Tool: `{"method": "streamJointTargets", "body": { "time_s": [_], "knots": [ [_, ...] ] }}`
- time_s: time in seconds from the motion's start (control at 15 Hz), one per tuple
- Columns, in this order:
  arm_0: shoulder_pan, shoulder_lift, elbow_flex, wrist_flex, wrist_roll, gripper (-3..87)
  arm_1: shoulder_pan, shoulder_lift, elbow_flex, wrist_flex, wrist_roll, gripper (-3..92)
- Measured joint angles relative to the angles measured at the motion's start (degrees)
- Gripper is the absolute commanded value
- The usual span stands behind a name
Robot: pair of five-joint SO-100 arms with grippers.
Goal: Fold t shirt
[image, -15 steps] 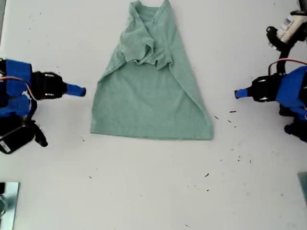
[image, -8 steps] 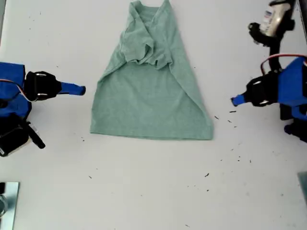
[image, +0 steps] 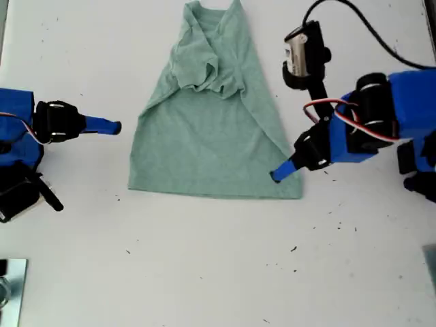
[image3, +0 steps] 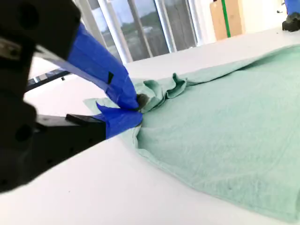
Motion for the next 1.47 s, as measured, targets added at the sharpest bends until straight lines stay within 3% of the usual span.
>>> {"method": "streamJointTargets", "body": {
  "time_s": [0.2,0.27,0.4,0.47,0.67,1.0,1.07,1.27,1.4,1.47],
  "knots": [
    [0.0,0.2,0.0,0.0,0.0,-0.2,1.9,-1.7,13.2,-14.9,-0.7,27.4],
    [0.0,0.2,0.1,0.0,0.0,-0.2,2.8,-3.8,16.6,-20.5,-1.5,2.9],
    [0.0,0.2,0.1,0.0,0.0,-0.2,3.9,-5.3,25.1,-32.9,-1.7,-1.1],
    [0.0,0.2,0.1,0.0,0.0,-0.2,3.8,-5.5,25.8,-34.8,-1.8,-1.1],
    [0.0,0.3,0.1,0.0,0.0,-0.2,3.3,-5.1,18.7,-26.5,-2.6,-1.4],
    [0.0,0.4,0.1,0.0,0.0,-0.2,1.1,-11.0,-16.8,10.9,-5.3,-1.4],
    [0.0,0.4,0.1,0.0,0.0,-0.2,1.0,-13.4,-23.5,12.9,-4.6,-1.4],
    [0.0,0.4,0.1,0.0,0.0,-0.2,0.8,-21.4,-29.3,5.4,-2.5,-1.1],
    [0.0,0.4,0.1,0.0,0.4,-0.2,0.8,-28.7,-29.3,-7.2,-0.6,23.0],
    [0.0,0.4,0.1,0.0,0.4,-0.2,0.8,-33.2,-29.3,-13.5,0.2,30.4]
  ]
}}
